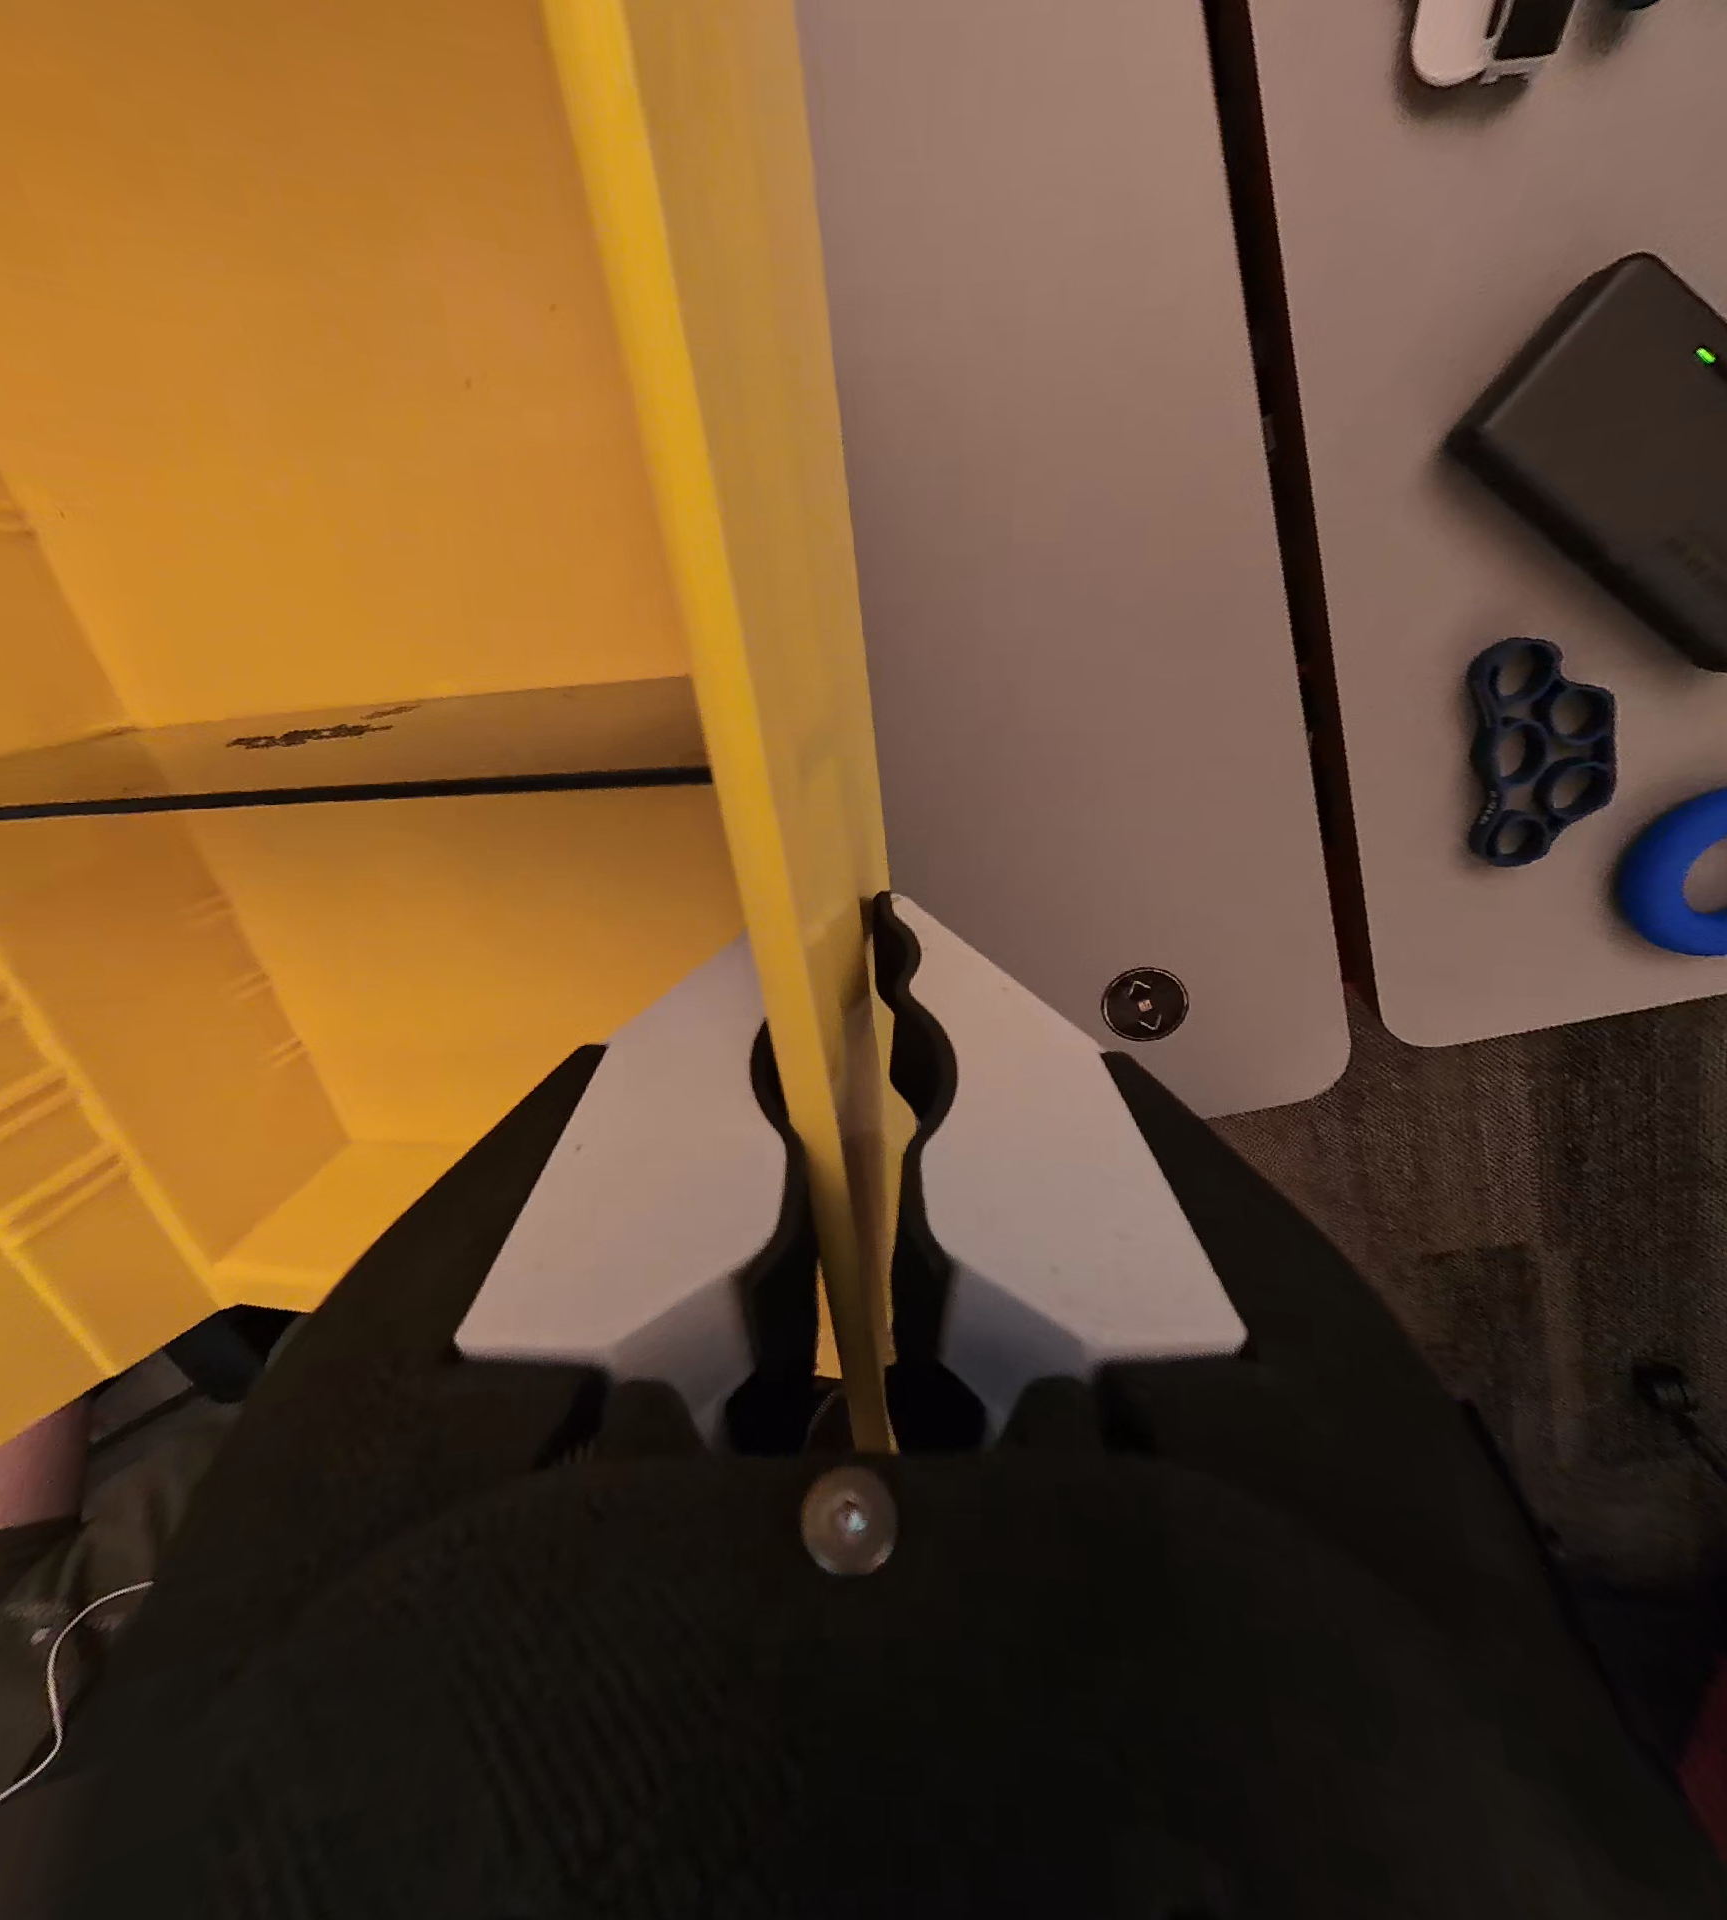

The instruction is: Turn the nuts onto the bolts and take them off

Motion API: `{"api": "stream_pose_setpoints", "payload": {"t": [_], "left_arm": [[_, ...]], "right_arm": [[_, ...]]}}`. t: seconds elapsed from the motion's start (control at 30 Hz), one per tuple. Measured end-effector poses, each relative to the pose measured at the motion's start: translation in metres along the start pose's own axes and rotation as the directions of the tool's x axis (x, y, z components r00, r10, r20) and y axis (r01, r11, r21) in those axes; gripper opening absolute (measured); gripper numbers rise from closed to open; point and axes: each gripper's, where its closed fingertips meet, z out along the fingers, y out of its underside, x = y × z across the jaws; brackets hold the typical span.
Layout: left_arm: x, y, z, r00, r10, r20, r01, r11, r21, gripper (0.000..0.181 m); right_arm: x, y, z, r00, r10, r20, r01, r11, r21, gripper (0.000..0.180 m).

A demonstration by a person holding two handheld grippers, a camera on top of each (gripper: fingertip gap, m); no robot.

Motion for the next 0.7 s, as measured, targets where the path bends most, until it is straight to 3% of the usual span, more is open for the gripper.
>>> {"api": "stream_pose_setpoints", "payload": {"t": [0.1,0.33,0.7], "left_arm": [[-0.030,0.019,-0.021,0.997,-0.079,-0.025,0.079,0.997,-0.009,0.004],[-0.108,0.079,-0.085,0.954,-0.290,0.077,0.289,0.957,0.022,0.007],[-0.190,0.182,-0.150,0.751,-0.652,0.107,0.620,0.751,0.226,0.010]], "right_arm": [[-0.010,-0.002,0.008,1.000,-0.014,0.001,0.014,1.000,-0.013,0.003],[-0.042,-0.010,0.040,0.998,-0.063,0.024,0.065,0.997,-0.050,0.003],[-0.133,-0.025,0.131,0.978,-0.178,0.107,0.192,0.973,-0.130,0.003]]}}
